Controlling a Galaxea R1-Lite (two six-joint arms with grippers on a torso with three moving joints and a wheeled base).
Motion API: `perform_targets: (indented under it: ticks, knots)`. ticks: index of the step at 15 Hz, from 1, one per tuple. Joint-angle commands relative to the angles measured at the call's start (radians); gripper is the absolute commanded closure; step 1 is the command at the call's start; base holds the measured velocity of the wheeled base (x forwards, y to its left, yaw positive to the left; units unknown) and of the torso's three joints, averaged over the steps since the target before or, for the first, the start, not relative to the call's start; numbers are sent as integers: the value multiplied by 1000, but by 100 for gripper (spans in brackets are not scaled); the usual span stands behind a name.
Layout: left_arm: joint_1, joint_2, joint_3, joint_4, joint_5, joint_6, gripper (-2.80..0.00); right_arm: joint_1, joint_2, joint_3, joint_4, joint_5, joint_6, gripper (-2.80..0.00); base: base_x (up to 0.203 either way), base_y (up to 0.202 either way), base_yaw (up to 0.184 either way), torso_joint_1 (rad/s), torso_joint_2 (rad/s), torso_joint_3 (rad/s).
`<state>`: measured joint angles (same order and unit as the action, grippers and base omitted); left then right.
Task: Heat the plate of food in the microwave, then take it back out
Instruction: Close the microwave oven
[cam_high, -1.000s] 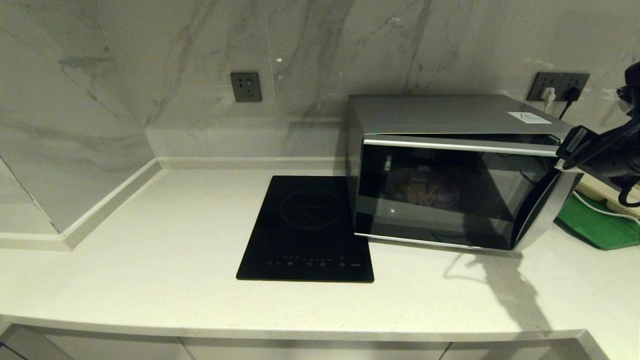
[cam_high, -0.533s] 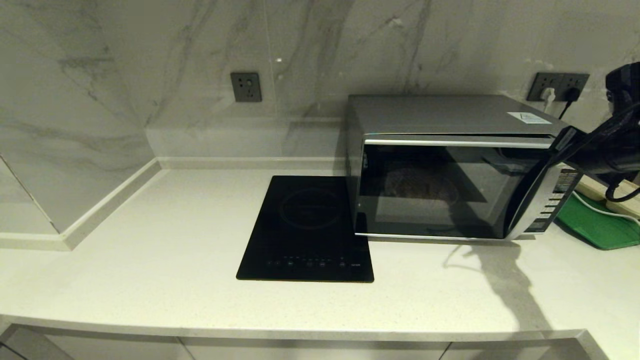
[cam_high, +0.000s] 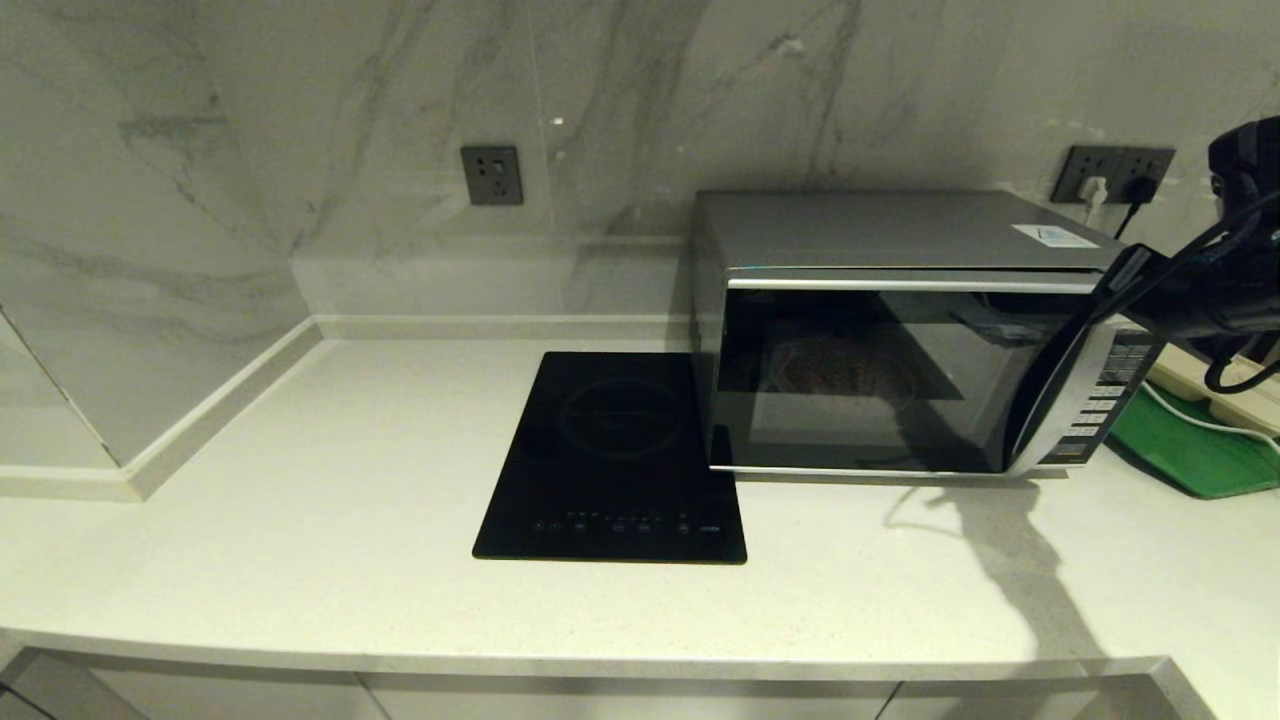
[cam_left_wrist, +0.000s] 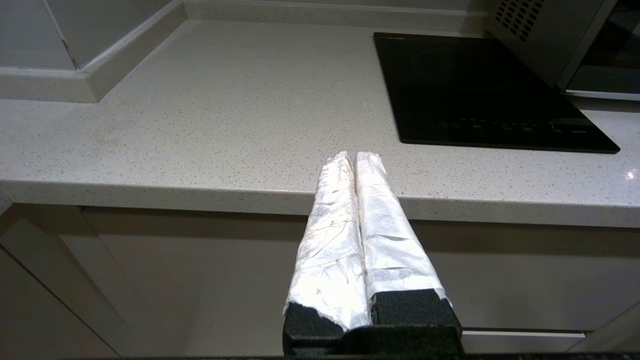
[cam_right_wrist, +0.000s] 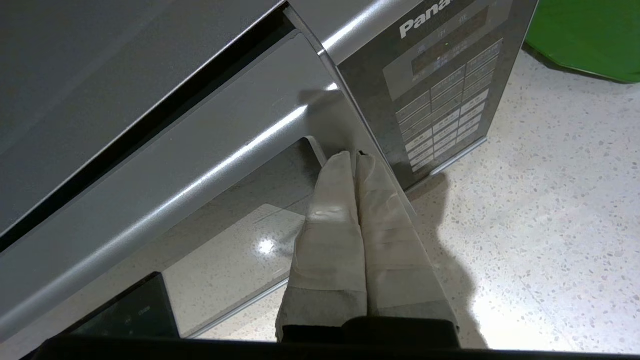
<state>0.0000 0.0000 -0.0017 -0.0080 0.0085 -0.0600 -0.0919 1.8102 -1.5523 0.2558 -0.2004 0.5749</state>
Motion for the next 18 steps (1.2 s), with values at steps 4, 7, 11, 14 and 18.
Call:
perform_targets:
  ticks: [4, 7, 11, 14, 18]
  knots:
    - [0, 0, 0, -1, 1, 0, 0, 0, 11, -3, 0, -1, 3, 0, 0, 0, 0, 0, 0, 0]
    - [0, 0, 0, -1, 1, -1, 0, 0, 18, -1, -23, 15, 2, 0, 0, 0, 0, 0, 0, 0]
    - [0, 0, 0, 0, 1, -1, 0, 0, 46, 6, -78, 32, 3, 0, 0, 0, 0, 0, 0, 0]
    - [0, 0, 0, -1, 1, -1, 0, 1, 11, 14, -85, 35, 0, 0, 0, 0, 0, 0, 0, 0]
    - [0, 0, 0, -1, 1, -1, 0, 3, -109, 84, -52, 43, -30, 0, 0, 0, 0, 0, 0, 0]
